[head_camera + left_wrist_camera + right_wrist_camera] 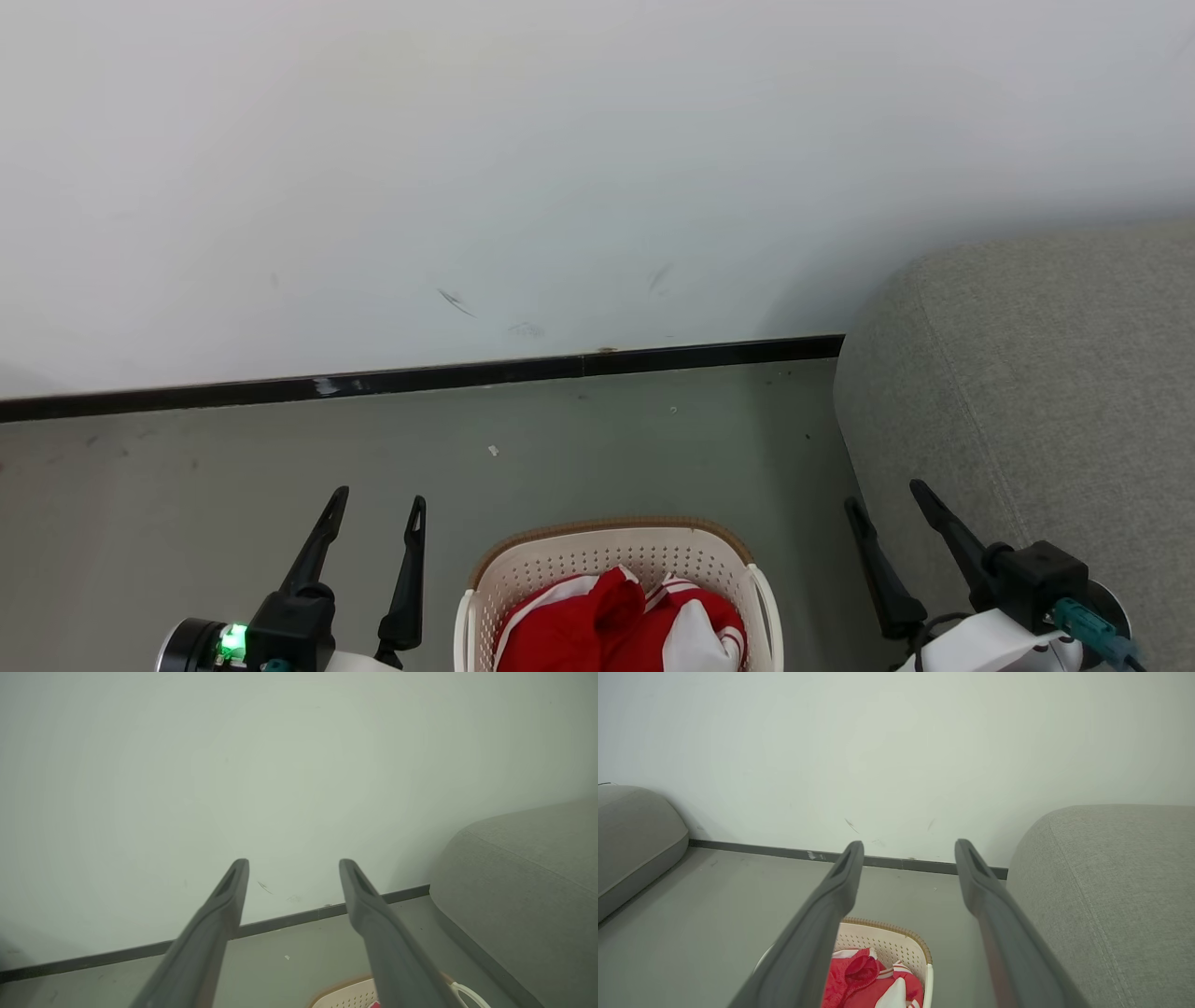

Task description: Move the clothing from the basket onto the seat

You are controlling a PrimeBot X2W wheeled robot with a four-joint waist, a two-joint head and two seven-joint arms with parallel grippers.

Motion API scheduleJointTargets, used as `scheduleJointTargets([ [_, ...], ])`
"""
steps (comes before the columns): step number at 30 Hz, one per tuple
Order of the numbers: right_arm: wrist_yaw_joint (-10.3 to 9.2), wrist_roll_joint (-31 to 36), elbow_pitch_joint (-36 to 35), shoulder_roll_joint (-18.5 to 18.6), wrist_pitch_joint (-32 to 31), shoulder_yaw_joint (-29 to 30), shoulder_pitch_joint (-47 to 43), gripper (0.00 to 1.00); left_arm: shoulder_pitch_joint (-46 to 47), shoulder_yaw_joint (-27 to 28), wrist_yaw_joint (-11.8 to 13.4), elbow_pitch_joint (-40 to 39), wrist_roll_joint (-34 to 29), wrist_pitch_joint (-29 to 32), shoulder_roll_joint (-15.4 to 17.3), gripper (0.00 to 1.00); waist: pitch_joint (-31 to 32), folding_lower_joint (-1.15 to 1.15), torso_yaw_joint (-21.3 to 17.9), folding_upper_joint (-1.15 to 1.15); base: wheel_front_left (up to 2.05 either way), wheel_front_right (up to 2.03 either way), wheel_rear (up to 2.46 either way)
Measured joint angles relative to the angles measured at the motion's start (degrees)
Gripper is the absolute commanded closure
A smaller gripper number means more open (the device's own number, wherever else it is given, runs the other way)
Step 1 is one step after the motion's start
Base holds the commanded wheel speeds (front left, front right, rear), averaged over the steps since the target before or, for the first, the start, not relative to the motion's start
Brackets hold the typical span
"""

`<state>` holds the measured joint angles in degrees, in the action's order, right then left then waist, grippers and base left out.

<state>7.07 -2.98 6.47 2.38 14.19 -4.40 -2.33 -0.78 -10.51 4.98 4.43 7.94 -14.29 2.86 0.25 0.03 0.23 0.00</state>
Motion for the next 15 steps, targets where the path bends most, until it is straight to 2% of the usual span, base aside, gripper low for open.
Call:
scheduleJointTargets([
  [15,0.0,0.0,-0.1,0.0,0.0,0.0,0.0,0.0,0.0,0.6,0.0,0.3,0.1,0.0,-0.3,0.0,-0.2,0.0,0.0,0.0,0.0,0.0,0.0],
])
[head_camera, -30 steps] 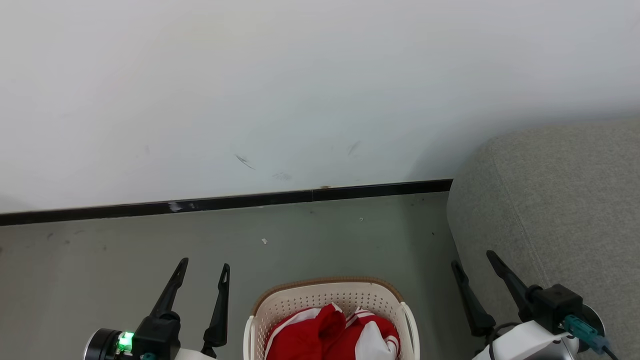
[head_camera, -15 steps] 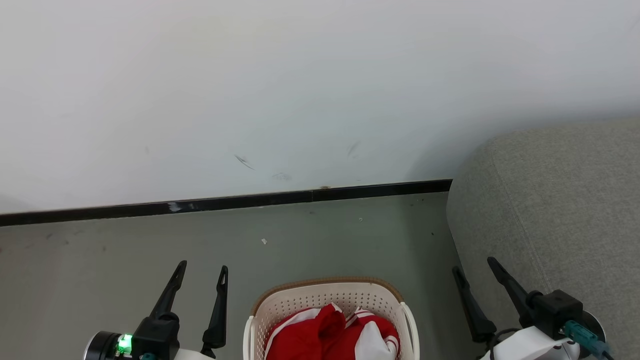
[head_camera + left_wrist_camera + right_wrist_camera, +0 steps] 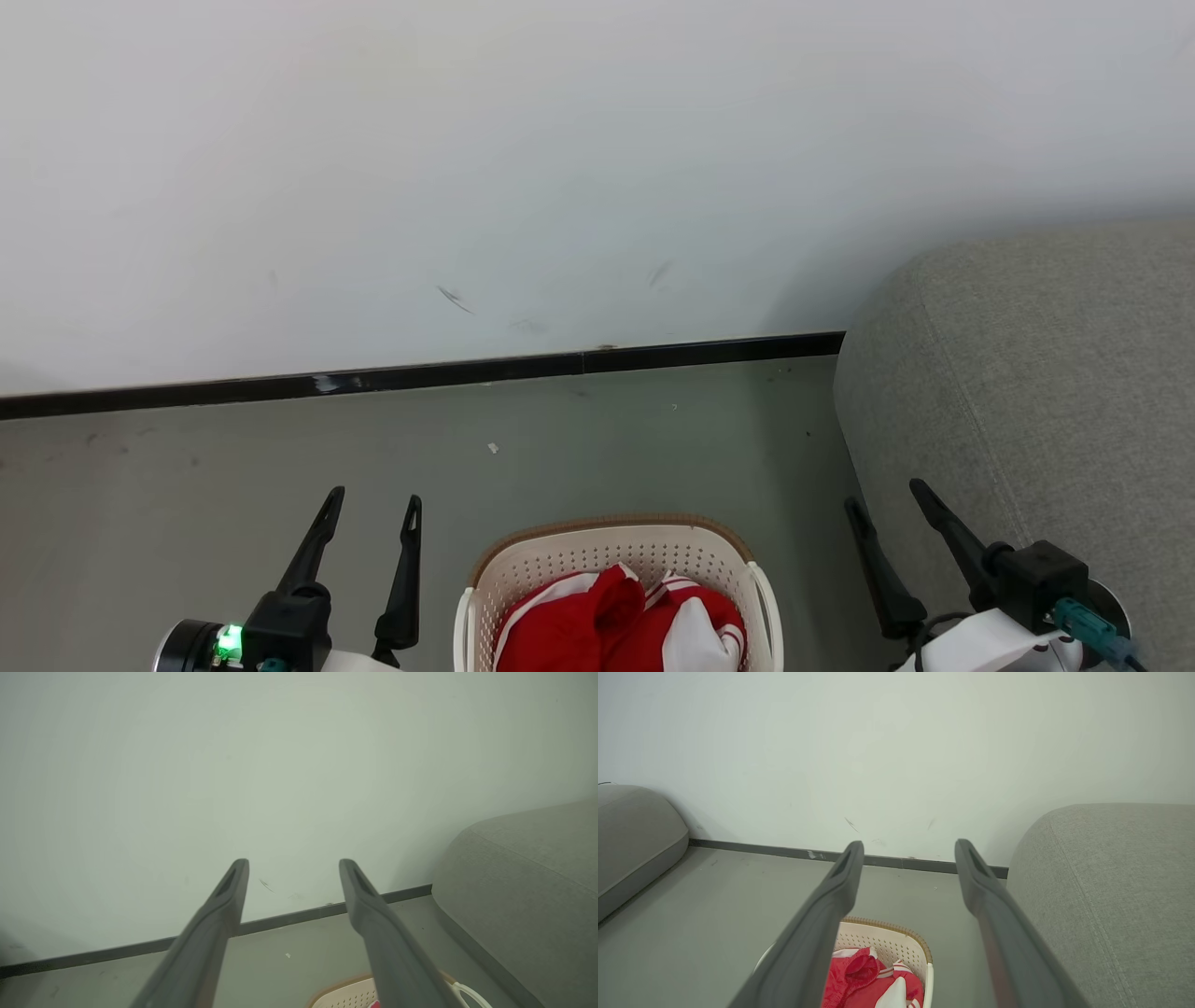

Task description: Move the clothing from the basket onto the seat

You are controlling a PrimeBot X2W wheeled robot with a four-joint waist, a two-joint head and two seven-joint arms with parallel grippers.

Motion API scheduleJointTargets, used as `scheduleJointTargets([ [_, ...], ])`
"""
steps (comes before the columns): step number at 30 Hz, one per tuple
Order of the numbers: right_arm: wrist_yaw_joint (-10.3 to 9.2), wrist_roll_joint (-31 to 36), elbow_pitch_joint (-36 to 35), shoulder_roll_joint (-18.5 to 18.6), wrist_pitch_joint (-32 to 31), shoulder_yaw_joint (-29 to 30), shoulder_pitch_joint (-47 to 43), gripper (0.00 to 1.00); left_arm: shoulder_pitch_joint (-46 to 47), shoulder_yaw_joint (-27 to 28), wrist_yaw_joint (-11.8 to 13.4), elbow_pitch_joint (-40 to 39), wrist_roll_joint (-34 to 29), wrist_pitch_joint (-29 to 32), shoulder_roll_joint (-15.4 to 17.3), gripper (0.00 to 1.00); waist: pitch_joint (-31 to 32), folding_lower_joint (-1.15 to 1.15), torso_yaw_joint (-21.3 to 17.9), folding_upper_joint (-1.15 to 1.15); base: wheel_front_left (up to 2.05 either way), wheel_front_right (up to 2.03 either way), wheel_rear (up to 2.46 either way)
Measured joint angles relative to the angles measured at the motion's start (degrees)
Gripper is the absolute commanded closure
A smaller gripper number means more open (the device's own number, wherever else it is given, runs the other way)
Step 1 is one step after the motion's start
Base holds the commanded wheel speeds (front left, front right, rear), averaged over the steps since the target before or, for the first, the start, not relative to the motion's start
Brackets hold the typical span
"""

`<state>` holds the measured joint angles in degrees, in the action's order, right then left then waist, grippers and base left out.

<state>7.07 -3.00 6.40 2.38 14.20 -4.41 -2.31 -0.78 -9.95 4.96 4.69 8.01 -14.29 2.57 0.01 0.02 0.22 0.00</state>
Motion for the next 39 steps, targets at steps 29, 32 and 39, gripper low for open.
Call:
scheduleJointTargets([
  [29,0.0,0.2,-6.1,-0.1,0.0,2.8,-2.2,0.0,1.7,-7.3,-3.2,11.7,-5.6,0.0,1.1,0.0,-5.5,0.0,-1.0,0.0,0.0,0.0,0.0],
  [32,0.0,0.2,-7.7,-0.2,0.0,4.3,-2.2,0.0,2.9,-8.3,-3.4,14.6,-6.7,0.0,1.0,0.0,-7.1,-0.01,-1.4,0.0,0.0,0.0,0.0],
  [39,0.0,0.2,-10.2,-0.2,0.0,5.7,-2.1,0.0,6.3,-9.7,-3.8,17.9,-7.5,0.0,0.8,0.0,-10.4,-0.01,-2.1,0.0,0.0,0.0,0.0],
])
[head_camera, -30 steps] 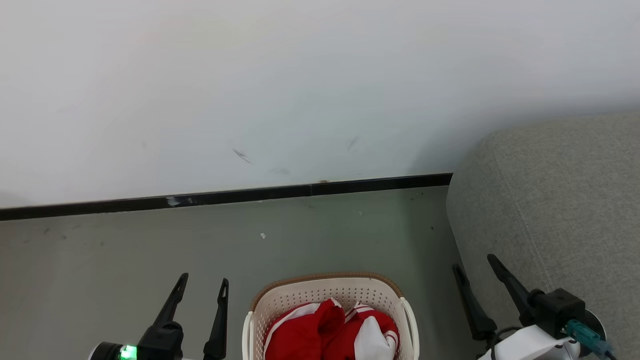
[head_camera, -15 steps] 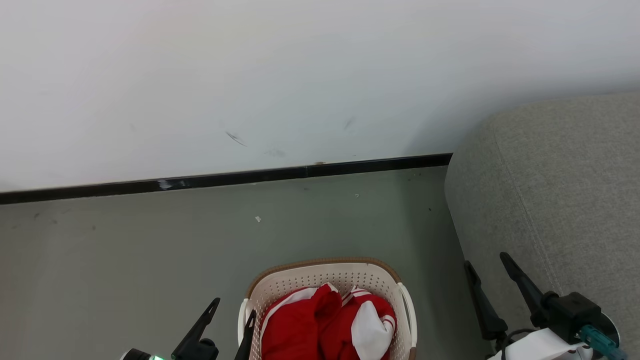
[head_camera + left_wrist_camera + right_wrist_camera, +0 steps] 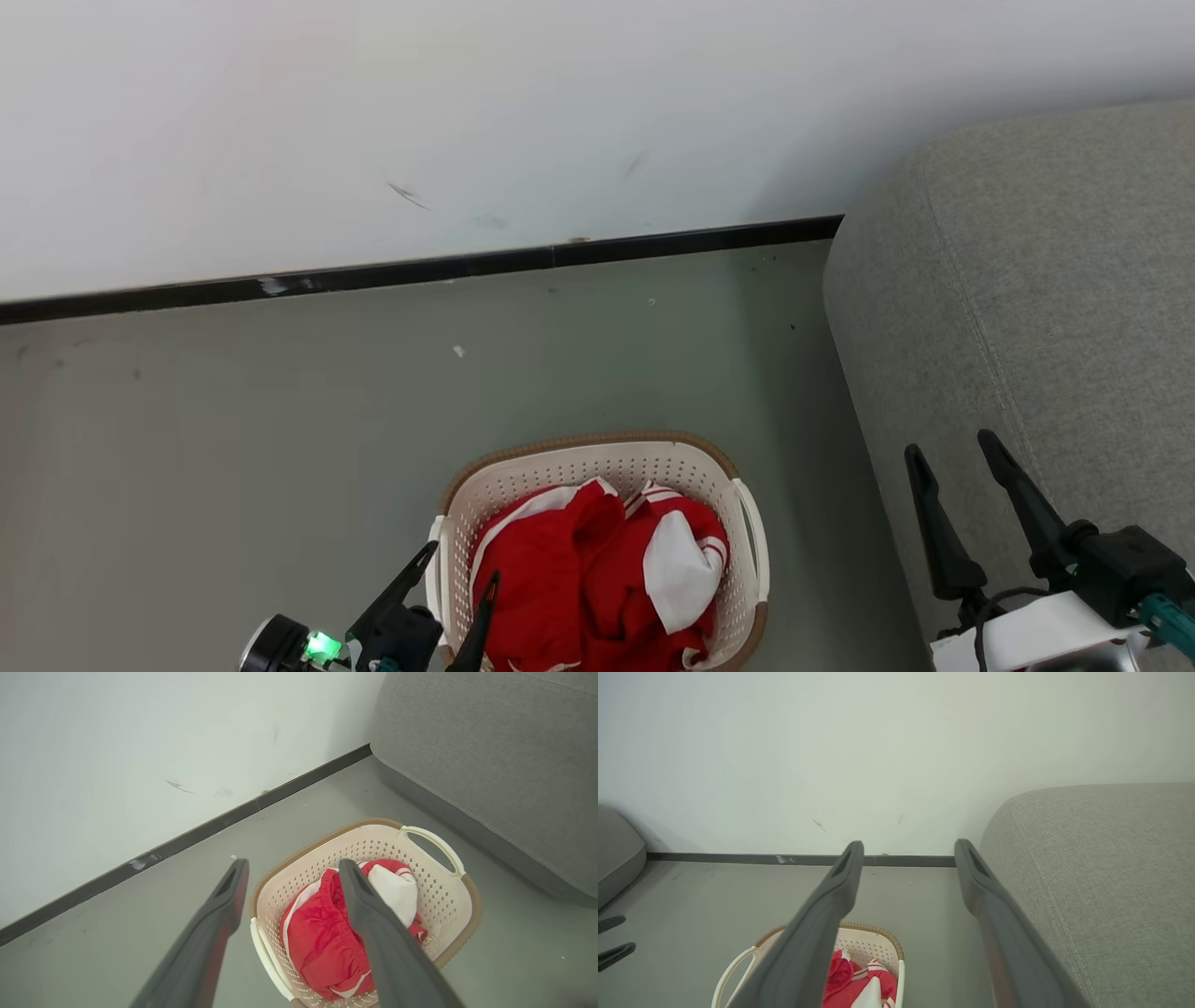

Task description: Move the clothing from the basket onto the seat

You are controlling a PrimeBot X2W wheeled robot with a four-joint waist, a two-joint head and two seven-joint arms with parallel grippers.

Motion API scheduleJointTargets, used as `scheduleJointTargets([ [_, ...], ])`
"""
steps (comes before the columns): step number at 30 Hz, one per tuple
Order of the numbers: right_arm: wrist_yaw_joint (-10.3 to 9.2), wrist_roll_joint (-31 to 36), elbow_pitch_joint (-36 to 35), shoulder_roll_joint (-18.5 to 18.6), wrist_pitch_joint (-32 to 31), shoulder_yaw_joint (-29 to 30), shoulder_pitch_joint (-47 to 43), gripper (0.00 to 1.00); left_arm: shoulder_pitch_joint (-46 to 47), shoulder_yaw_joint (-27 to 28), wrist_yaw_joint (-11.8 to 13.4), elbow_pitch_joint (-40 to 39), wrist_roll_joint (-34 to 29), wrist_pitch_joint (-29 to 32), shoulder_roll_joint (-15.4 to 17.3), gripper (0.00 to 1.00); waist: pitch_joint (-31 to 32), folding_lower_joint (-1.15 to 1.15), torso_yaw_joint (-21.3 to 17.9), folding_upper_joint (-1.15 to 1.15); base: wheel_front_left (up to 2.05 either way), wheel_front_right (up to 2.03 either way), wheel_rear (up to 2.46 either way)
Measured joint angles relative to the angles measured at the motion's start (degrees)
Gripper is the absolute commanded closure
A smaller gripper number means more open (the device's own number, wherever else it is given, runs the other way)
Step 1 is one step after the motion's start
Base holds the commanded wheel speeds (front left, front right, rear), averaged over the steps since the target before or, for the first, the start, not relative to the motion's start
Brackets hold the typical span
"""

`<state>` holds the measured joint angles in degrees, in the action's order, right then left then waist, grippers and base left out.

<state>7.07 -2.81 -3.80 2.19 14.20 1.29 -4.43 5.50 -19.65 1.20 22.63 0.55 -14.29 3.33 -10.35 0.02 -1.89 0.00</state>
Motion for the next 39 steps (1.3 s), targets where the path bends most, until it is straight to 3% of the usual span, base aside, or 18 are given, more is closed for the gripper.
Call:
scheduleJointTargets([
  [17,0.0,-0.2,-5.3,0.0,0.0,1.3,4.9,0.0,9.3,-3.0,-0.3,10.1,-1.8,0.0,-0.8,0.0,-10.4,0.0,-2.8,0.0,0.0,0.0,0.0],
  [39,0.0,-3.4,-8.7,0.1,0.4,-0.8,16.4,0.0,23.0,-3.7,0.7,15.3,-4.3,0.0,-1.0,0.0,-25.7,0.0,-9.0,0.0,0.0,0.0,0.0],
])
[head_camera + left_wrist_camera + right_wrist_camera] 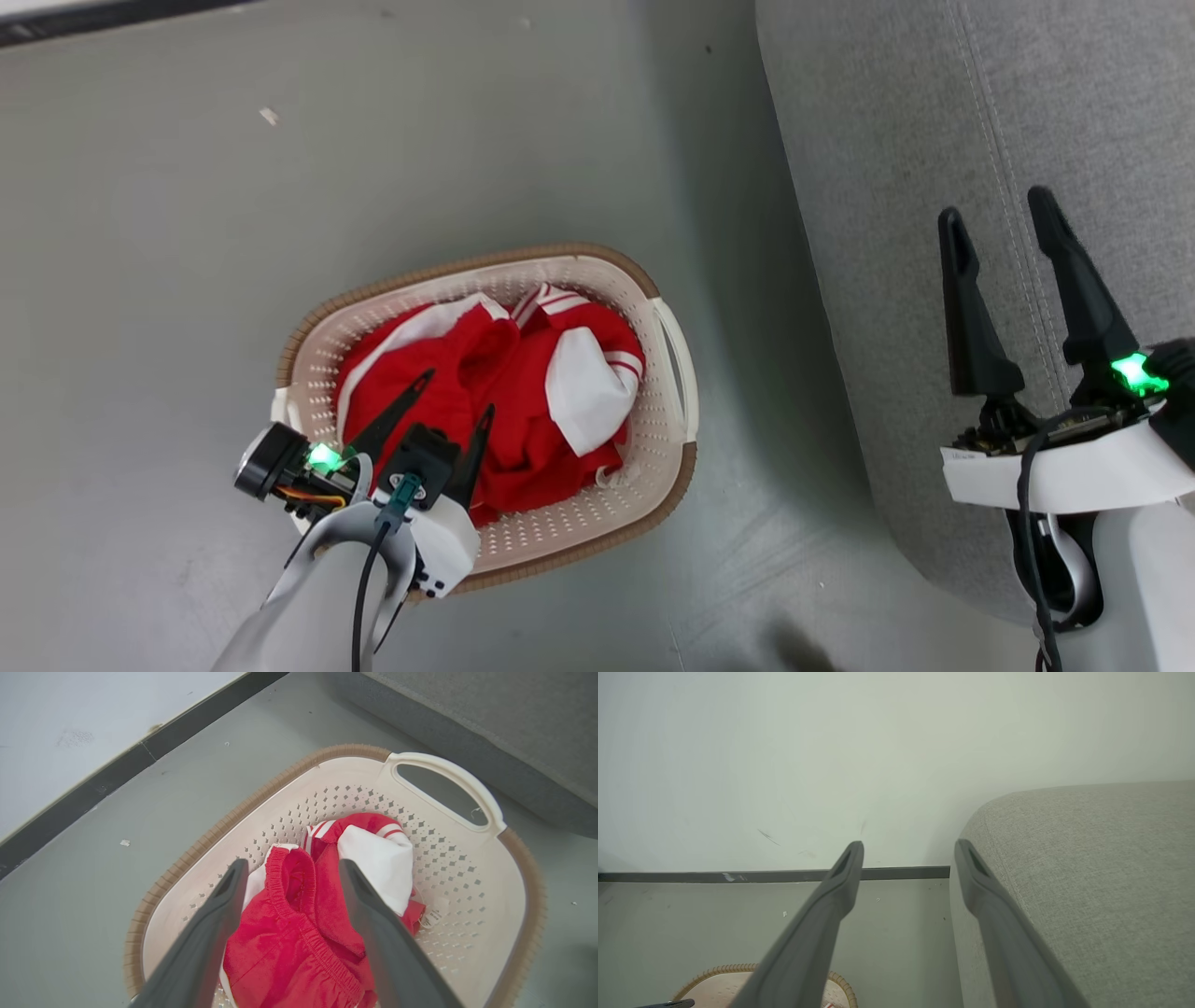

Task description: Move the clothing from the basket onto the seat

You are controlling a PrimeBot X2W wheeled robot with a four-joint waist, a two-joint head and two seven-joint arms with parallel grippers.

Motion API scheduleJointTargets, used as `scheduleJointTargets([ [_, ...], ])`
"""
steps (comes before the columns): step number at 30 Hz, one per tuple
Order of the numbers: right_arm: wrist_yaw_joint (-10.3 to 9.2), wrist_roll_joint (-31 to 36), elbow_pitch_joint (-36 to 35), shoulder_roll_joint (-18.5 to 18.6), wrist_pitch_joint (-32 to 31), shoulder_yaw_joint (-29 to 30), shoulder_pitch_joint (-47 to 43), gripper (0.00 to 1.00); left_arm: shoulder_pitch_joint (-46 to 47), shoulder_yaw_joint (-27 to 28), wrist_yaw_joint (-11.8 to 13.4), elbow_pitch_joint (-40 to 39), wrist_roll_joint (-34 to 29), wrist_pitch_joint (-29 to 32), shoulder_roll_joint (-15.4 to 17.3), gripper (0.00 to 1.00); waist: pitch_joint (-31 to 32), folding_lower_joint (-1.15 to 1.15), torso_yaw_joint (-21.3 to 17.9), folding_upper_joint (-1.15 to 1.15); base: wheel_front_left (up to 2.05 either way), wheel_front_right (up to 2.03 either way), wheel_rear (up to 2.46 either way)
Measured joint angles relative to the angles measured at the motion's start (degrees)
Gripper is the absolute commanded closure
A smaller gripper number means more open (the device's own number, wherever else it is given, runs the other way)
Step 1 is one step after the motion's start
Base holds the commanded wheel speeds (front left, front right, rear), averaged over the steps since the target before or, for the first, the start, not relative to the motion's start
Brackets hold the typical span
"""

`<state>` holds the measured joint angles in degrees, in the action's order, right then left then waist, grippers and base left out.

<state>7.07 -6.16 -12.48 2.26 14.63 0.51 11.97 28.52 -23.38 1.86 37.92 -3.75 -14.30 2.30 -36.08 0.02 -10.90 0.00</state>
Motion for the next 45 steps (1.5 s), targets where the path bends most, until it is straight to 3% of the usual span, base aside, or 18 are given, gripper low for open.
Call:
scheduleJointTargets([
  [26,0.0,-2.4,-1.5,0.1,0.0,-4.0,11.2,0.0,9.0,2.3,2.9,6.5,-0.4,-0.2,1.9,0.0,-11.7,-0.01,-6.7,0.0,0.0,0.0,0.0],
  [39,0.0,-3.4,-1.6,0.1,0.0,-4.8,13.4,0.0,12.8,5.7,7.4,11.8,0.1,-0.2,3.5,0.0,-16.0,-0.01,-8.8,0.0,0.0,0.0,0.0],
  [45,0.0,-3.9,-1.5,0.1,0.0,-5.1,15.6,0.0,14.7,6.1,8.1,13.2,0.2,-0.2,3.7,0.0,-17.5,0.0,-9.4,0.0,0.0,0.0,0.0],
])
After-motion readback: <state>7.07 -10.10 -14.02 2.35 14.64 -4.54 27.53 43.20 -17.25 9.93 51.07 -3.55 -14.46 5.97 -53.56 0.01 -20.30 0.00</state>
